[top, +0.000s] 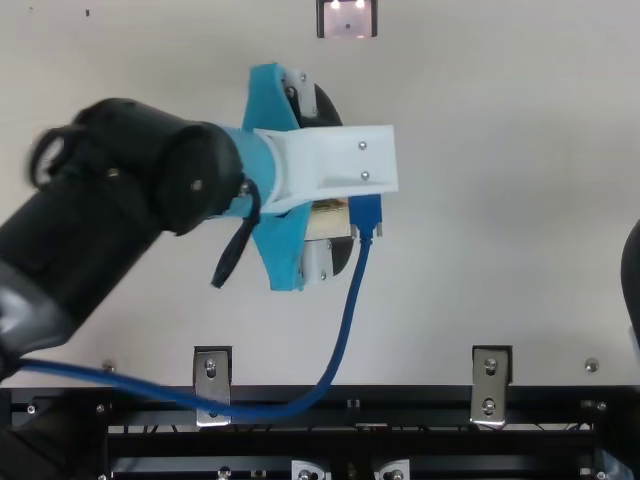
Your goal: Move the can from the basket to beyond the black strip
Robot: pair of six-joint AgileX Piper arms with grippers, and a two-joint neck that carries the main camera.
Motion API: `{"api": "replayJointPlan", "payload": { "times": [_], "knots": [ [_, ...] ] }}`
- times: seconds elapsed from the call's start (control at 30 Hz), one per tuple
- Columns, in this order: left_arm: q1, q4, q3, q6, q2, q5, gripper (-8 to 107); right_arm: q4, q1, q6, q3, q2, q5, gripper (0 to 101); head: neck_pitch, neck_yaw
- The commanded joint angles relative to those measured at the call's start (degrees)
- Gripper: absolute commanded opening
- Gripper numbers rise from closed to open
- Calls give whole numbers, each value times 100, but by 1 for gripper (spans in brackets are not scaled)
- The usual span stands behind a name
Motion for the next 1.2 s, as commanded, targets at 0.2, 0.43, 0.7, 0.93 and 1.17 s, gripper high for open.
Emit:
{"api": "replayJointPlan", "payload": {
  "times": [0.2, 0.43, 0.7, 0.93, 1.17],
  "knots": [
    [670, -668, -66, -398, -1018, 726, 90, -21, 11, 18, -11, 17, -14, 101, -14, -6],
    [1607, -1546, 220, -725, -1877, 258, 90, -288, 178, 211, -418, 729, -551, 101, -14, -6],
    [2725, -2535, 1004, -792, -2809, -490, 90, -553, 437, 335, -1275, 2073, -1277, 101, -14, -6],
    [3696, -3362, 1901, -684, -3567, -1185, 90, -232, 555, -56, -2022, 3128, -1647, 101, -14, -6],
    [4181, -3706, 2371, -434, -3954, -1386, 90, 752, 549, -1042, -2500, 3949, -1685, 101, -14, -6]
  ]
}}
